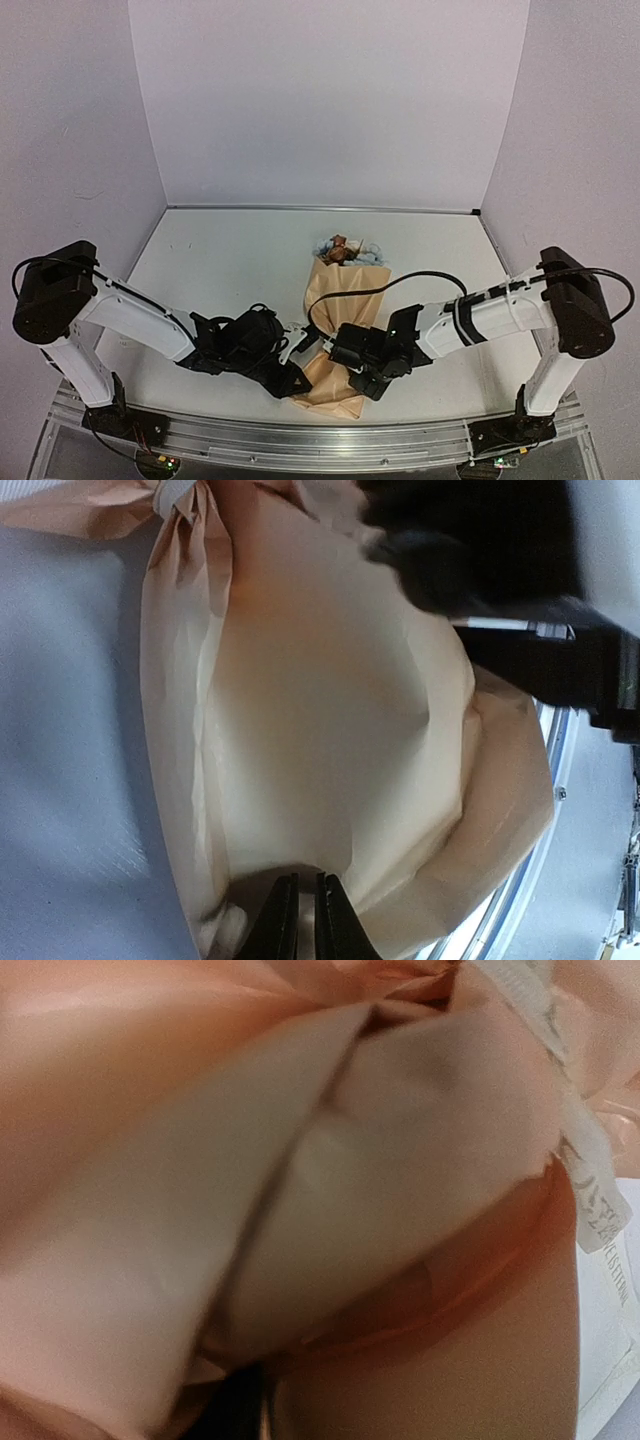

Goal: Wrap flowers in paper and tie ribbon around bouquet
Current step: Adjust the folded bouquet at the center of the board.

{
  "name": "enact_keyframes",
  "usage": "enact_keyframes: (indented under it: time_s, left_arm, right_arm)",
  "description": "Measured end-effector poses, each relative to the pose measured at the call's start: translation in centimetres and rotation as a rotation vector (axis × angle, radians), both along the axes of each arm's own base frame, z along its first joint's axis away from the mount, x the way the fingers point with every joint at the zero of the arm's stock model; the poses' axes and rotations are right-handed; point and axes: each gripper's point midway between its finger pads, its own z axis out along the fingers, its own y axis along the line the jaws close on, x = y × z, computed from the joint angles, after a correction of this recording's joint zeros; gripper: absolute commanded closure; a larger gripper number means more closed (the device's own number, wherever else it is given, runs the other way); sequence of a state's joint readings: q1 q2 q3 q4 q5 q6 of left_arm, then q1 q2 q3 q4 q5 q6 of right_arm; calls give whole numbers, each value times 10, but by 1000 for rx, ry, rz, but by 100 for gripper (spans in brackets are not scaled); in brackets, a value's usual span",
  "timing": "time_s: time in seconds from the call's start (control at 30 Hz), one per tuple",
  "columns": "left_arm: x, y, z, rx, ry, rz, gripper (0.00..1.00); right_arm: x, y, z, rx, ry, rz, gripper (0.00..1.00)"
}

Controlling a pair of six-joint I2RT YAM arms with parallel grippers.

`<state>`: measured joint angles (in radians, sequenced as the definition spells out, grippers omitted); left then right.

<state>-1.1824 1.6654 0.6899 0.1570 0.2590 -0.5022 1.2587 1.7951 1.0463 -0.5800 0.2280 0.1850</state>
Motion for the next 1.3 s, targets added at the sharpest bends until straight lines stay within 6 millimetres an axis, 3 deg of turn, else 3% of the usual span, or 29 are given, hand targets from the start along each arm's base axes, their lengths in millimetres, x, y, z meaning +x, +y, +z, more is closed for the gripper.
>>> enact_keyframes:
  time_s: [0.13, 0.27, 0.3, 0.4, 0.47, 0.57, 0.77, 1.1, 1.3]
  left_arm:
    - [1, 0, 1, -3, 0, 3, 92]
    - [1, 0, 1, -4, 4, 2, 92]
    - [0, 0, 1, -5, 7, 2, 92]
    - [0, -1, 2, -6, 10, -1, 93]
    - [-1, -1, 2, -6, 10, -2, 93]
    - [-2, -1, 2, -2, 11, -6, 94]
    - [-8, 0, 0, 17, 18, -16, 96]
    - [-13, -11, 9, 2, 23, -25, 100]
    - [-17, -23, 19, -20, 11, -41, 100]
  right_arm:
    - [-11, 3, 31, 81, 40, 29, 37]
    - [-24, 6, 69, 215, 101, 17, 39]
    - [-27, 6, 76, 246, 122, 9, 41]
    - [-32, 7, 90, 323, 178, -45, 62]
    - [-29, 7, 92, 362, 204, -101, 73]
    - [-17, 0, 84, 424, 239, -235, 76]
    - [10, -24, 62, 497, 225, -465, 76]
    - [52, -48, 57, 645, 85, -691, 78]
    - [61, -65, 62, 709, -23, -739, 79]
